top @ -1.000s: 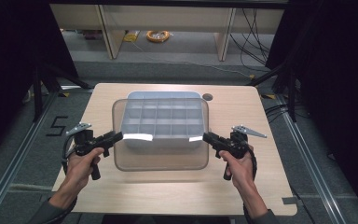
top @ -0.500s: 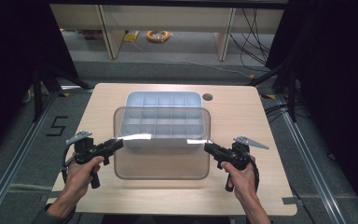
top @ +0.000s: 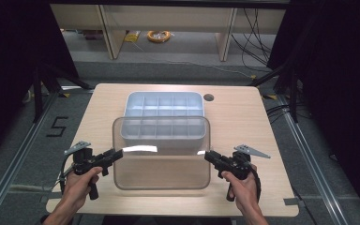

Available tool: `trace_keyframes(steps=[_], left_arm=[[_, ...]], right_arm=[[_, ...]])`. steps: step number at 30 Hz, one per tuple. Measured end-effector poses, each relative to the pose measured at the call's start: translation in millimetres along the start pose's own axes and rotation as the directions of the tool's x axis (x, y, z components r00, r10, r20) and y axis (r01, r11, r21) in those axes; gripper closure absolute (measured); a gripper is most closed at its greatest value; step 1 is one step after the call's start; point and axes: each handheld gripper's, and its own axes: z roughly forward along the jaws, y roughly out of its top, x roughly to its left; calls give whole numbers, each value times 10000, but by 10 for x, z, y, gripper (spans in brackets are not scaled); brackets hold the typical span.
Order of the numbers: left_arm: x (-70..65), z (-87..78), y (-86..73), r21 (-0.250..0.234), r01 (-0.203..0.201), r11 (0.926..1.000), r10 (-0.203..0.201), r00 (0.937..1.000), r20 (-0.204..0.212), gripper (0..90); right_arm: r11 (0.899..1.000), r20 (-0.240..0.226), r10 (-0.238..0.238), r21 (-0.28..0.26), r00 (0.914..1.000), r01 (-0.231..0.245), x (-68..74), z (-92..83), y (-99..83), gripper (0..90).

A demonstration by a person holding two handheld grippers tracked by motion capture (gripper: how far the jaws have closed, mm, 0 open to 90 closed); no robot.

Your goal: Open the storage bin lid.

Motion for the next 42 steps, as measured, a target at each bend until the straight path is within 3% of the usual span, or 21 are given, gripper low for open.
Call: trace_keyframes(steps=[2, 3, 4, 11, 13, 14, 19, 20, 22, 26, 28, 30, 34, 36, 37, 40, 41, 42], left_arm=[[0, -16, -16, 70, -59, 10000, 59, 10000, -24, 581], [-4, -20, -26, 67, -42, 10000, 43, 10000, -41, 580], [-4, -25, -37, 96, -51, 9999, 52, 10000, -29, 580], [-14, -33, -135, 326, 53, 9995, -55, 10000, 51, 574], [-7, -26, -163, 362, 102, 9993, -106, 9999, 112, 573], [-9, -28, -175, 450, 192, 9988, -196, 9998, 80, 573], [2, -12, -240, 584, 185, 9981, -192, 9998, 110, 571], [-1, -14, -247, 650, 206, 9977, -213, 9997, 98, 571], [-1, -14, -259, 656, 244, 9975, -251, 9996, 109, 571], [-2, -13, -289, 772, 214, 9968, -222, 9997, 96, 570], [11, -13, -300, 817, 218, 9964, -236, 9995, 217, 569], [3, -18, -311, 821, 225, 9964, -235, 9997, 106, 570], [15, -15, -331, 923, 205, 9955, -228, 9995, 236, 570], [13, -10, -343, 930, 221, 9954, -236, 9996, 151, 570], [17, -10, -349, 977, 181, 9950, -199, 9997, 171, 570], [31, -7, -369, 1139, 121, 9934, -158, 9994, 316, 571], [39, 0, -378, 1174, 107, 9930, -151, 9992, 364, 572], [37, 6, -386, 1162, 146, 9931, -173, 9996, 220, 572]], right_arm=[[9994, 40, 330, 66, 9994, -330, 33, -20, -26, 701], [10000, -44, 11, 67, 10000, -11, 11, -19, -40, 702], [9995, 29, 277, 130, 9996, -278, 37, -30, -55, 703], [9999, 41, 18, 111, 10000, -18, 41, -109, -135, 706], [9991, 21, 372, 202, 9993, -372, 68, -140, -165, 709], [9997, 64, 181, 132, 9998, -182, 48, -140, -180, 710], [9990, 56, 290, 340, 9996, -292, 42, -173, -260, 711], [9978, 56, 503, 418, 9987, -505, 48, -178, -275, 710], [9989, 95, 282, 363, 9996, -285, 28, -178, -297, 710], [9978, 144, 480, 458, 9987, -487, 40, -189, -331, 710], [9984, 105, 307, 461, 9995, -312, 16, -194, -349, 709], [9965, 18, 629, 552, 9980, -629, 40, -211, -362, 709], [9974, 68, 454, 558, 9989, -457, 8, -202, -388, 707], [9942, 28, 864, 643, 9963, -864, 24, -204, -401, 705], [9968, 101, 495, 626, 9987, -501, -13, -196, -413, 703], [9949, 109, 599, 802, 9981, -606, -26, -202, -435, 699], [9924, -3, 894, 844, 9960, -891, -19, -208, -438, 698], [9934, 88, 784, 837, 9969, -788, -37, -196, -451, 697]])
